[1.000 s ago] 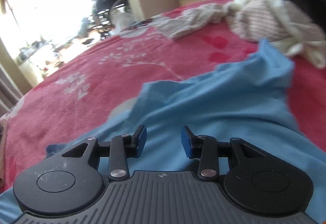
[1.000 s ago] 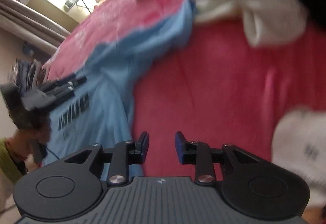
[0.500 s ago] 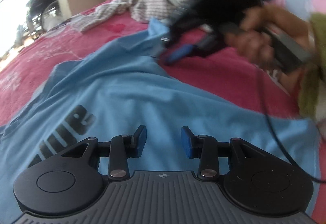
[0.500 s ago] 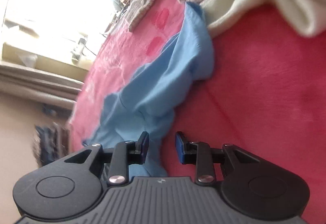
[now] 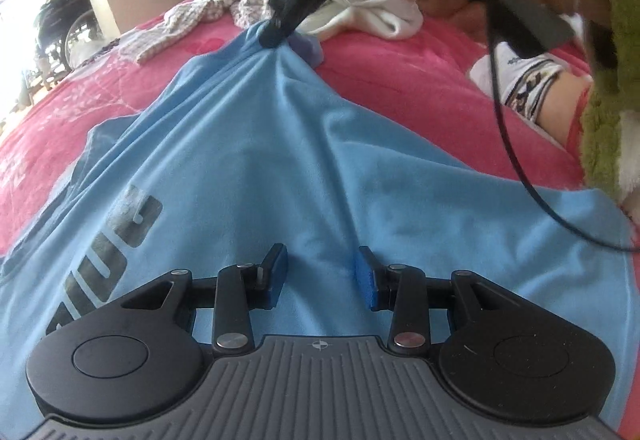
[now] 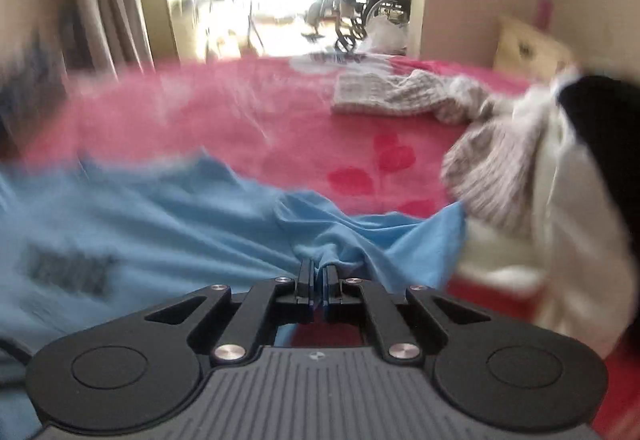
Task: Fold clothes
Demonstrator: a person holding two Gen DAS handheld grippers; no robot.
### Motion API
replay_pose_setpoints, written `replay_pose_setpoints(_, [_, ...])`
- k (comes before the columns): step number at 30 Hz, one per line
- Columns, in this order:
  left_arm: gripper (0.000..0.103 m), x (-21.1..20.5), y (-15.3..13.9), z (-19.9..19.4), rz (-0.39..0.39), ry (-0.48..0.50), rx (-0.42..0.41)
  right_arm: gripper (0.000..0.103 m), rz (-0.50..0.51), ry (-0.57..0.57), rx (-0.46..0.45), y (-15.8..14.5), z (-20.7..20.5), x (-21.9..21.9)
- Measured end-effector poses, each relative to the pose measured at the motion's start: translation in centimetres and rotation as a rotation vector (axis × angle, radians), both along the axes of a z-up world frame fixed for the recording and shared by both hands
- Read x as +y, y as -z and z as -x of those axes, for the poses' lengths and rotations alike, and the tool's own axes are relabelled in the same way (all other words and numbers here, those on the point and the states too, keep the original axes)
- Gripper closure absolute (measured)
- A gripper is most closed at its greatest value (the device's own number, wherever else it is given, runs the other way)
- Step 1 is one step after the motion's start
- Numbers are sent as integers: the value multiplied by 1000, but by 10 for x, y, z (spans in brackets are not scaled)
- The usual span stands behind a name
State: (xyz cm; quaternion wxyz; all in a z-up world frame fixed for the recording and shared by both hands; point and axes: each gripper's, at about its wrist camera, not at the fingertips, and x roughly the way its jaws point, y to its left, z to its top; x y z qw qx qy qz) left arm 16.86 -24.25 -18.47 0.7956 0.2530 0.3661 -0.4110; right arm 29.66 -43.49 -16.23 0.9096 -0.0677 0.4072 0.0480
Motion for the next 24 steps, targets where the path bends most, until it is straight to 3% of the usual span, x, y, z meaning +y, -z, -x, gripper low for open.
replay_pose_setpoints(3, [66,0,2,3,-7,4,-15,97,96,-13,76,36,-7,11])
replay_pose_setpoints(5, [66,0,3,4,-10,4,-23,89,6,34,70,37,-2,-5])
replay_pose_setpoints(6, [66,0,2,4,-9,2,-23,69,-56,68,68,31,3,-17])
replay_pose_setpoints(7, [66,0,2,4,-7,2,-24,59,-124,110,75,23,10,-32])
replay_pose_setpoints(13, [66,7,-6,9,15,-23,-42,58,-455,254,166,-25,92,-106])
replay_pose_setpoints(16, [66,11,-17,15,56,-59,-52,58,-549,332,216,-42,150,-119])
replay_pose_setpoints(19, [66,12,-35,26,120,-88,-33,58,-554,384,218,-67,199,-115])
replay_pose_setpoints(21, [66,8,-49,42,148,-44,-19,58,-536,405,204,-88,231,-106])
replay_pose_setpoints(24, [65,-2,-65,83,150,117,15,59,-596,443,226,-106,265,-96])
